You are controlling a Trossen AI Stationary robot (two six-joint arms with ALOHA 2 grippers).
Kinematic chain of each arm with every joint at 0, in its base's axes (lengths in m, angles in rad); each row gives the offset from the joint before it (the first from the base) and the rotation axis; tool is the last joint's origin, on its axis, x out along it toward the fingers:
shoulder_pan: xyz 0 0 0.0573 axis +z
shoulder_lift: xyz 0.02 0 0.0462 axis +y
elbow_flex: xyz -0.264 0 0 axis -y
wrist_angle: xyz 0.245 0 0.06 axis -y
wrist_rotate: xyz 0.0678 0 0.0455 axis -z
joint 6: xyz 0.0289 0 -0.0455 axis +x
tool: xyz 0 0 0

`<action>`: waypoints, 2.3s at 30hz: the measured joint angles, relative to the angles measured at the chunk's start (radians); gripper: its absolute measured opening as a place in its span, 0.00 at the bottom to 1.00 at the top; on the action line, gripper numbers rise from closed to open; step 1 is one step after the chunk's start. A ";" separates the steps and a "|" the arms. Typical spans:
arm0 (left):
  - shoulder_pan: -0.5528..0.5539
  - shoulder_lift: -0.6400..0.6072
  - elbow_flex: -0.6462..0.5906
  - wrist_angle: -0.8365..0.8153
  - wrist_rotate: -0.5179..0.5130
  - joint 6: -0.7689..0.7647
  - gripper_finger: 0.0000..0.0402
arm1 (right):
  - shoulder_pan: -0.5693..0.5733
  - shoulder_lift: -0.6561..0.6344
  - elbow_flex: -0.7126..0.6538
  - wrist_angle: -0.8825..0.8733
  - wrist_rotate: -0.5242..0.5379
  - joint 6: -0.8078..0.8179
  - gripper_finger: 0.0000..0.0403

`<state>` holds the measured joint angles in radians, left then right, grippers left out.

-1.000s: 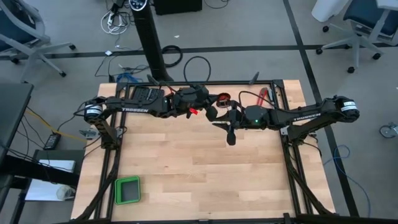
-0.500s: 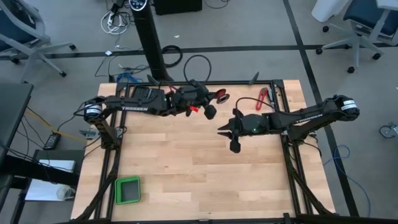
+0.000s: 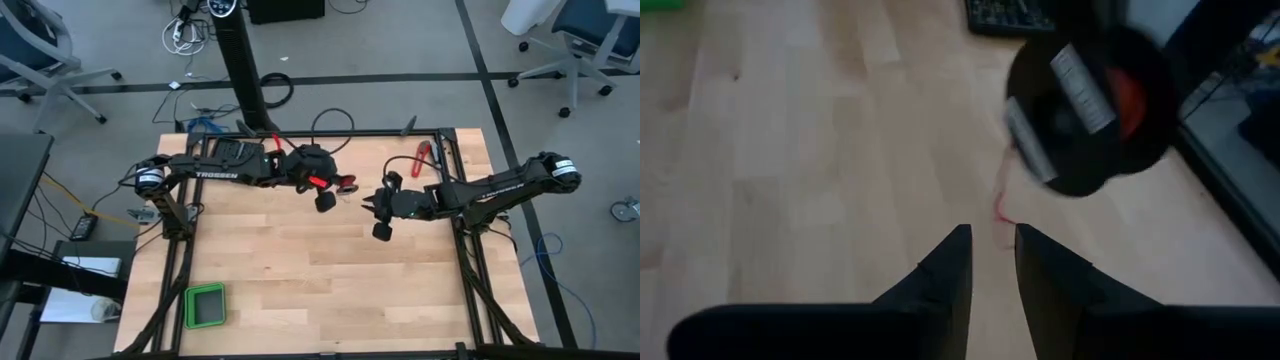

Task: Coil cords
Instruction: Coil the red wire onto the black spool

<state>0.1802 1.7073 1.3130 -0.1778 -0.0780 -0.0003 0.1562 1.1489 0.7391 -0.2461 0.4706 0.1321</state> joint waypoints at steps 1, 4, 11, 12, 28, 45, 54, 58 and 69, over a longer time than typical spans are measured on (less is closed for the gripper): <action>0.000 0.000 0.000 -0.019 0.013 0.001 0.00 | 0.000 -0.004 0.000 0.001 0.000 -0.016 0.19; 0.000 0.000 0.000 -0.040 0.045 0.029 0.00 | -0.009 -0.007 0.000 0.020 0.001 -0.040 0.20; -0.012 0.000 0.000 -0.034 0.070 0.057 0.00 | -0.064 -0.007 0.000 0.096 -0.111 -0.092 0.23; -0.012 0.000 0.000 -0.034 0.076 0.057 0.00 | -0.070 -0.007 0.000 0.098 -0.107 -0.099 0.23; -0.029 0.000 -0.002 0.077 0.103 0.057 0.00 | -0.097 -0.007 0.000 0.188 -0.193 -0.141 0.19; -0.030 -0.010 0.002 0.131 0.093 0.053 0.30 | -0.100 -0.004 -0.001 0.172 -0.153 -0.046 0.01; -0.032 -0.118 0.001 -0.029 0.091 0.082 0.50 | -0.098 -0.086 -0.009 0.172 -0.146 -0.087 0.00; -0.046 -0.160 0.001 -0.048 0.162 0.130 0.50 | -0.096 -0.149 -0.067 0.283 -0.168 -0.160 0.00; -0.138 -0.162 0.000 -0.039 0.123 0.236 0.50 | -0.099 -0.185 -0.291 0.744 -0.251 -0.217 0.00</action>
<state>0.0418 1.5452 1.3125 -0.2163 0.0452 0.2356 0.0574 0.9634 0.4486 0.4983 0.2191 -0.0853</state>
